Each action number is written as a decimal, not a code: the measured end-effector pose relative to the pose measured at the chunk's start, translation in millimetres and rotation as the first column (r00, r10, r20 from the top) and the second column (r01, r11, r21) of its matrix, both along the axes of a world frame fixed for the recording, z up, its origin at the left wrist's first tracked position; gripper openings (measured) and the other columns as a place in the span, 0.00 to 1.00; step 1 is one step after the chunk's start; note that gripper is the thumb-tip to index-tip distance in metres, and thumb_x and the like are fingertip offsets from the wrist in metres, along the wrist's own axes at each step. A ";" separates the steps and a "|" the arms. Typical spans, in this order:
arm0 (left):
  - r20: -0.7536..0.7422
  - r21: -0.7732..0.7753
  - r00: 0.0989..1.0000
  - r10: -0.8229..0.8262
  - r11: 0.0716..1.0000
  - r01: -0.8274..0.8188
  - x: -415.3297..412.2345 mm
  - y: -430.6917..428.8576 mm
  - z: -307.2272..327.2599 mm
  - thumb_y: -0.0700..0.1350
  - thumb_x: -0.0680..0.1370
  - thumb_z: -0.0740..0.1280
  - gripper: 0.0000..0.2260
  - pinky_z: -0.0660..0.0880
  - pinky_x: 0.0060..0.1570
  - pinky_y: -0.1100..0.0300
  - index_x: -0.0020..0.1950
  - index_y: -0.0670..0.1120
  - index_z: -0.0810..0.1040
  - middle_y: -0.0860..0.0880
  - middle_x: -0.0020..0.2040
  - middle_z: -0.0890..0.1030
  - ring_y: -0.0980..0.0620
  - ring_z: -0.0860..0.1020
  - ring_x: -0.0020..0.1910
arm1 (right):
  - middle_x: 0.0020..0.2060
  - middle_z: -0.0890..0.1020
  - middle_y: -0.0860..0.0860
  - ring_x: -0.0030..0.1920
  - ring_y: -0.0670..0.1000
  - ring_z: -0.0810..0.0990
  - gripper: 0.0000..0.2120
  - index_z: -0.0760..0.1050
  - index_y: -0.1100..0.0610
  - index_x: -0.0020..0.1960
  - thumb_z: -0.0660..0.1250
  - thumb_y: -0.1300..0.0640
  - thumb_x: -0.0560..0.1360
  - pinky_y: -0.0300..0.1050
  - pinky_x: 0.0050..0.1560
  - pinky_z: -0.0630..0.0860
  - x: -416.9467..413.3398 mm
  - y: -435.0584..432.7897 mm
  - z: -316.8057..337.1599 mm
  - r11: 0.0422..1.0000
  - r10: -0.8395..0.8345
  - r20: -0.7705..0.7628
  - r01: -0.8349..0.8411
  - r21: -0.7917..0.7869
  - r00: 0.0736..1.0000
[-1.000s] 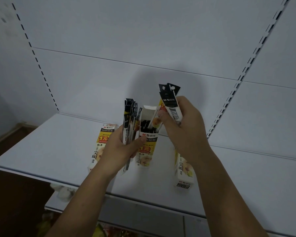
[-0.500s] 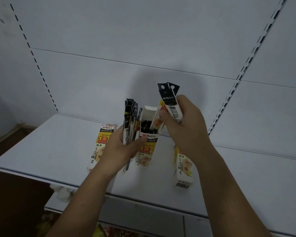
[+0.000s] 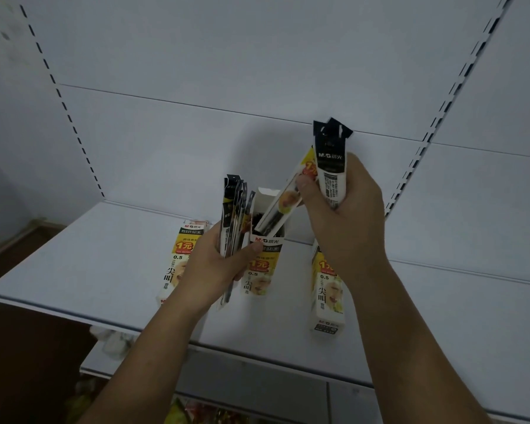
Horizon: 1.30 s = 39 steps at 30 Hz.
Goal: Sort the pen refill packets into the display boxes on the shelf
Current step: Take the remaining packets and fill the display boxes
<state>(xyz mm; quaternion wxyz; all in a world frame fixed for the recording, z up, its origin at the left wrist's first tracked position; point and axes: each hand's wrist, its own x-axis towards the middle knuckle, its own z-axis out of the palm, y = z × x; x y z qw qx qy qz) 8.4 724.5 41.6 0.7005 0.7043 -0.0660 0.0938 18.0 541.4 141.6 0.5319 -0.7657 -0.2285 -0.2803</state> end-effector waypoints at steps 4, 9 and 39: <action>-0.005 0.001 1.000 0.006 1.000 -0.006 -0.8 0.3 1.0 0.45 0.78 0.74 0.05 0.74 0.36 0.49 0.50 0.53 0.81 0.51 0.34 0.81 0.48 0.75 0.32 | 0.35 0.80 0.28 0.35 0.35 0.78 0.06 0.73 0.54 0.49 0.69 0.61 0.82 0.26 0.35 0.69 -1.6 -2.1 3.7 1.000 0.003 0.026 -0.003 -0.012 1.000; -0.005 -0.008 1.000 -0.009 1.000 0.009 -2.8 -1.0 2.1 0.49 0.76 0.75 0.04 0.74 0.35 0.50 0.49 0.57 0.82 0.50 0.33 0.80 0.48 0.75 0.31 | 0.36 0.80 0.28 0.37 0.34 0.79 0.08 0.73 0.52 0.49 0.69 0.63 0.82 0.26 0.38 0.71 -5.1 -1.3 3.7 1.000 0.016 0.036 -0.016 -0.015 0.999; -0.002 0.010 0.999 0.039 0.999 -0.039 0.2 -4.5 0.9 0.43 0.79 0.74 0.05 0.76 0.36 0.50 0.51 0.52 0.81 0.52 0.34 0.82 0.51 0.77 0.32 | 0.38 0.83 0.43 0.38 0.43 0.82 0.05 0.76 0.53 0.48 0.71 0.58 0.81 0.40 0.37 0.77 5.3 -10.1 -19.3 1.000 -0.008 -0.131 0.008 0.001 0.991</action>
